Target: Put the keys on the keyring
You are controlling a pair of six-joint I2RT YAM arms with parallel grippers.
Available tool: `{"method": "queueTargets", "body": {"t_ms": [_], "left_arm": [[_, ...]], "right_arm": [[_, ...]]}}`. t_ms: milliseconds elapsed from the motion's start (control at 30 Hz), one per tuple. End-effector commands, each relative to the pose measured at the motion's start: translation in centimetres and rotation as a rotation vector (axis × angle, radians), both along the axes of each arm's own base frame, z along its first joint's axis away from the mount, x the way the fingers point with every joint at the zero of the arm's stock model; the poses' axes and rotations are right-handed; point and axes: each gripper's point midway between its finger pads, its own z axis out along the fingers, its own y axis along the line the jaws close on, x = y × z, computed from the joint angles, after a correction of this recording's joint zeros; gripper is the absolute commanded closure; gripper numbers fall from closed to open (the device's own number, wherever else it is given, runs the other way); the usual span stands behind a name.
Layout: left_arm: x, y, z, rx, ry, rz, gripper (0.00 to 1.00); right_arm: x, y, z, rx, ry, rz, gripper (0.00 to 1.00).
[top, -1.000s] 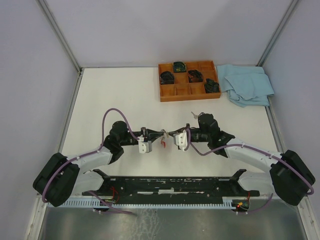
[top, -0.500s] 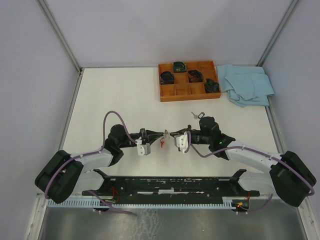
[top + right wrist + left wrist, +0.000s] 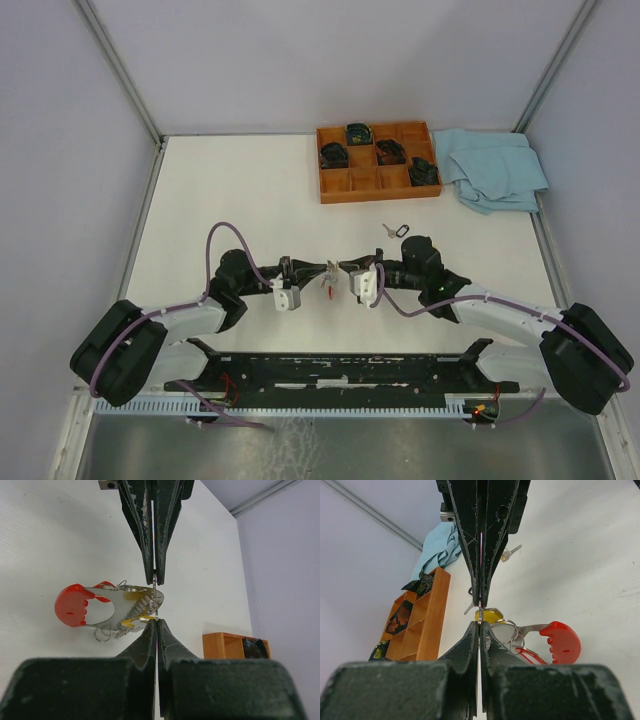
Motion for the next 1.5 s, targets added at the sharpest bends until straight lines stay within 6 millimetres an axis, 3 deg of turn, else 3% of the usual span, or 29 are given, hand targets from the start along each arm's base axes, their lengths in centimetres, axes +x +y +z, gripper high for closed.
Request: {"method": "queueTargets", "body": {"t_ms": [0,833,1200,1467], "left_arm": [[-0.2,-0.2,1.4,-0.038,-0.034,-0.022,0.97],[-0.3,-0.4,1.5,-0.039,-0.023,-0.027,0.97],[-1.1,-0.8,2.4,-0.107,0.117,-0.068,0.97],[-1.3,-1.0,2.6,-0.141,0.195,-0.078,0.97]], "right_arm": [[0.1,0.4,1.9,0.064,-0.051,-0.003,0.99],[-0.5,0.5,1.4,0.041,-0.027,0.015,0.99],[-1.0,0.0,2.2,0.077,0.001,-0.008,0.99],[-1.3,-0.5,1.7,0.071,0.033,-0.024,0.99]]}}
